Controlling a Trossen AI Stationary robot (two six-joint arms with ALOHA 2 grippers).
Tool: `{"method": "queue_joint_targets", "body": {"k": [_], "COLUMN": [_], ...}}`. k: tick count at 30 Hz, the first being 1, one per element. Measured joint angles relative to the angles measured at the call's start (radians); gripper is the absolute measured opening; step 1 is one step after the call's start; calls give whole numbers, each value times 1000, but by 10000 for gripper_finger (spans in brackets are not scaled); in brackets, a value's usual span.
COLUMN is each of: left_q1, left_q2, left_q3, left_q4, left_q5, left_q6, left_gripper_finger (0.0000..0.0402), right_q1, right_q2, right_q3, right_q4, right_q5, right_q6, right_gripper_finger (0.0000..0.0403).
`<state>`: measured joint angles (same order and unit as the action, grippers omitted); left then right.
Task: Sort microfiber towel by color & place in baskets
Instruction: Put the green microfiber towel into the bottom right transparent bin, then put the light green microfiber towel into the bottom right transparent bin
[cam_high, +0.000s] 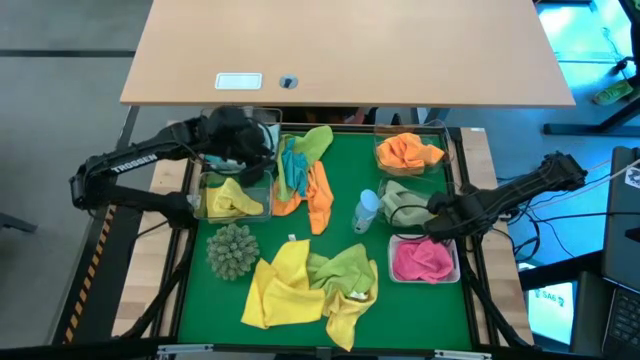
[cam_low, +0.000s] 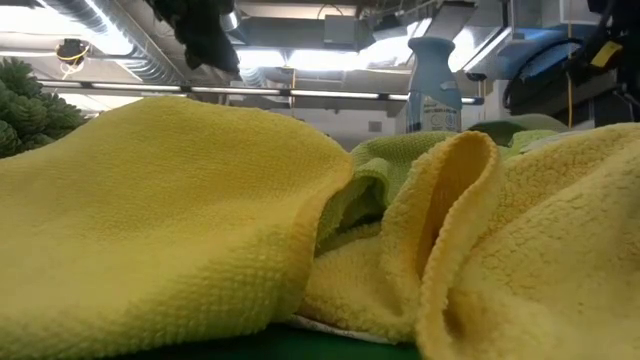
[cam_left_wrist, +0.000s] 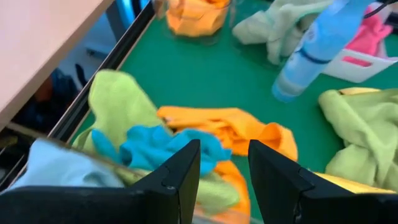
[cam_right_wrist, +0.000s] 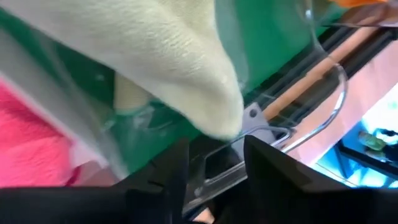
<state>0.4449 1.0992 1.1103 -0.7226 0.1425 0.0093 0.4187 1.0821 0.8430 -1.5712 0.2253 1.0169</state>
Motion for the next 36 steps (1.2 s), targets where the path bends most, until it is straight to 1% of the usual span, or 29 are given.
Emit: {"method": "queue_joint_targets", "body": {"k": [3,10,13,16,19,22,28,30,33,36], "left_q1": [-28,-76,-96,-126,-167,-216,-288,-300,-309,-310], "left_q2": [0,0,0,0,0,0,0,0,0,1], "left_q3": [0,0,0,0,0,0,0,0,0,0], "left_q4": [28,46,46,46,47,64,116,122,121,120], "left_q5": [0,0,0,0,0,0,-1,-7,-30,-51], "left_q6": [0,0,0,0,-1,-5,-6,-6,-6,-7], "left_gripper_finger": [130,130,130,130,130,130,130,130,130,130], "right_q1": [0,0,0,0,0,0,1,1,1,1], "right_q2": [0,0,0,0,0,0,0,0,3,27], "right_q3": [35,145,197,228,239,239,238,225,190,159], "right_q4": [0,0,8,66,139,227,440,549,726,882], "right_q5": [-9,3,50,116,130,99,-43,-68,-104,-157], "right_q6": [-2,-3,-3,-11,-57,-84,-84,-100,-166,-216], "right_gripper_finger": [166,166,167,167,167,167,167,167,167,167]}}
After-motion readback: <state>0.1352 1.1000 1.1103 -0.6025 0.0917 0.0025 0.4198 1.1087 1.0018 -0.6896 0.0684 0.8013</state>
